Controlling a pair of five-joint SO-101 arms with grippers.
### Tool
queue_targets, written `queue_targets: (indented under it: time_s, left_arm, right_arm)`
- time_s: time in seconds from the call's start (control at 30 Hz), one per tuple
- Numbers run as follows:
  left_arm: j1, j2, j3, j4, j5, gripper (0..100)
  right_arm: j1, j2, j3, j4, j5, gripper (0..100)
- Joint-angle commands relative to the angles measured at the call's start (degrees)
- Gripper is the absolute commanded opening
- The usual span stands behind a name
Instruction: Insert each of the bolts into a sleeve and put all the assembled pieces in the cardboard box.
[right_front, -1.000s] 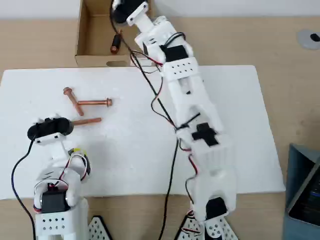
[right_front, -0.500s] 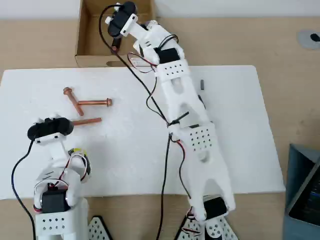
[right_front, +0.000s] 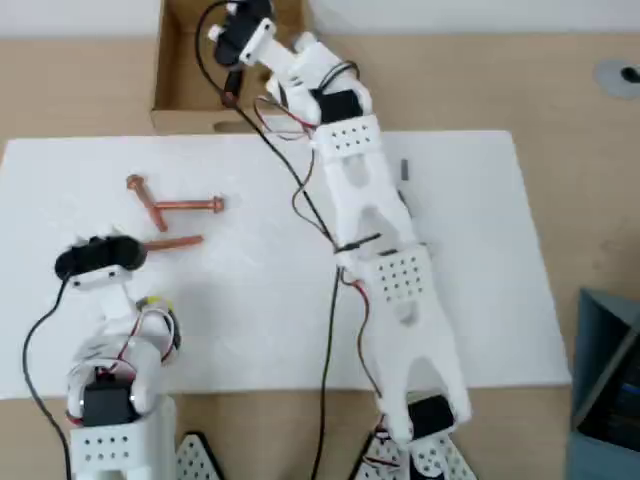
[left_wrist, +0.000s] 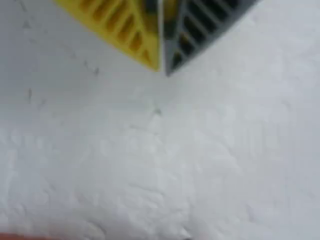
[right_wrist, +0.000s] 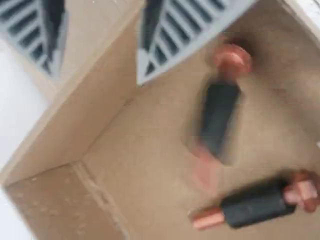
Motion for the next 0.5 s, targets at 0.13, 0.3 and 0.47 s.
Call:
queue_targets:
  time_s: [0.13,0.3,0.47]
  left_arm:
    - [-0.5,-0.3,-0.4,-0.4,0.4,0]
    - [-0.5,-0.3,-0.4,-0.4,0.4,0]
    - [-0.5,-0.3,-0.4,-0.4,0.4,0]
  right_arm:
    - [-0.8,-1.4,-7.3,3.0,0.4,12.4]
    - [-0.8,-1.3,-14.5,13.3,0.4,12.4]
    - [-0.7,-1.1,-24.3,24.2,0.4,12.3]
